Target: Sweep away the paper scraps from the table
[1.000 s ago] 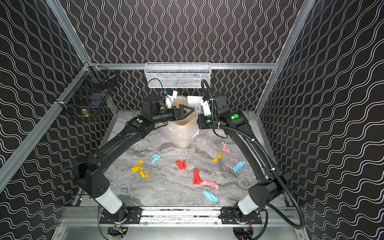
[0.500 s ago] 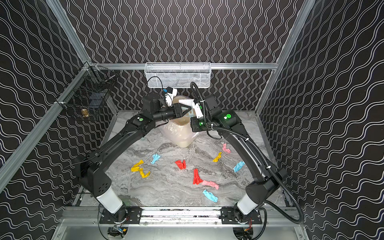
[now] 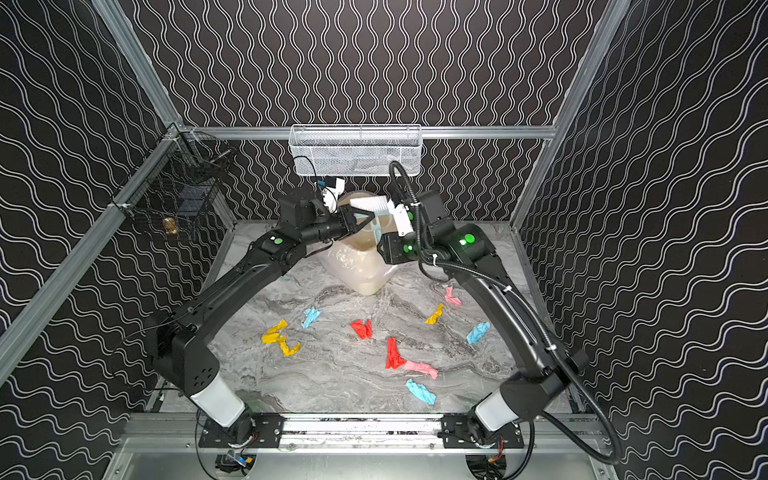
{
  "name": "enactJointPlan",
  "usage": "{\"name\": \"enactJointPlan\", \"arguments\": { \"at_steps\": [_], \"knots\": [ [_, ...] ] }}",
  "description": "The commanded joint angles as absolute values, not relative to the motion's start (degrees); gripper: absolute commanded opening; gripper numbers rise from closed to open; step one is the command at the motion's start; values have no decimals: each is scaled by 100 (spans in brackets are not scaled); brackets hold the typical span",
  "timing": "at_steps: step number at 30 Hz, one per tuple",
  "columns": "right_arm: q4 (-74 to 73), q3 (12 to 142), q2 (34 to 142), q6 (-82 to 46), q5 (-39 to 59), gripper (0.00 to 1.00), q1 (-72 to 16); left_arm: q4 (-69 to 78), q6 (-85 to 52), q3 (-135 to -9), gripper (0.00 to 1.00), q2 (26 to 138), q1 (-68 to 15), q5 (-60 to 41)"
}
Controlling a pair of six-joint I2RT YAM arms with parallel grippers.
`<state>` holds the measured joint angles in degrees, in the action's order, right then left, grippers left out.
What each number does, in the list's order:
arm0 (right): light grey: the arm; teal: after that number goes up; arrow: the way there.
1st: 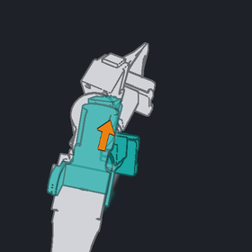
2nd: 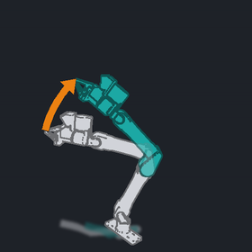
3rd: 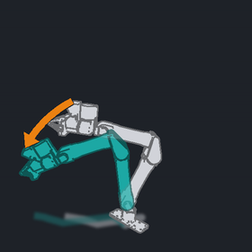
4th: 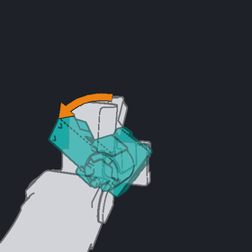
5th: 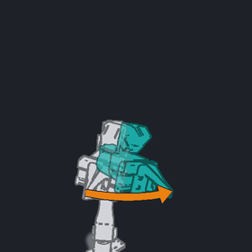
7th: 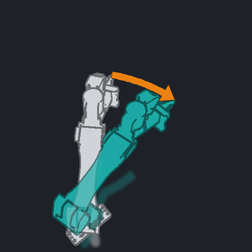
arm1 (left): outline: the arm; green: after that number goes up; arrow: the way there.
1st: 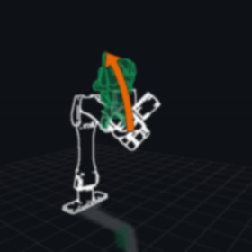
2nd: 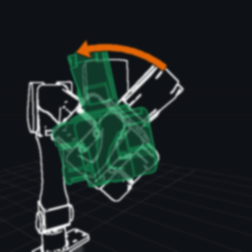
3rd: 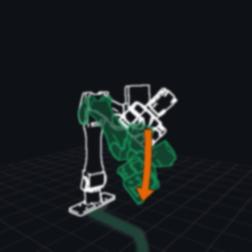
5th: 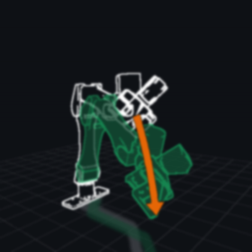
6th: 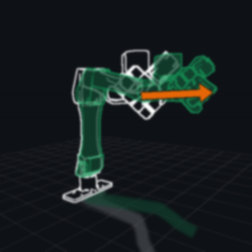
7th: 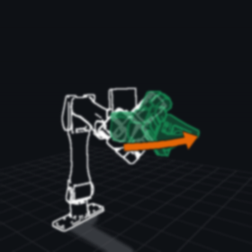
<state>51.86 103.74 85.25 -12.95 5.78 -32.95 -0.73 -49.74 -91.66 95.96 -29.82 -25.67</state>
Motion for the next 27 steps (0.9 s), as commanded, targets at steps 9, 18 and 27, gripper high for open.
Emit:
{"name": "enactJointPlan", "arguments": {
  "at_steps": [9,18,27],
  "knots": [
    [528,7302,6827,-3749,3459,100,-1700,2390,-6278,-8716,0,9514,-3205,-1869],
    [-2949,5758,6620,-5709,3638,85,-1635,3636,-6856,-8623,0,9824,-3585,-1464],
    [-3877,5237,6610,-6223,3242,48,-1628,4024,-7022,-8441,0,9832,-3716,-1231]
  ]
}}
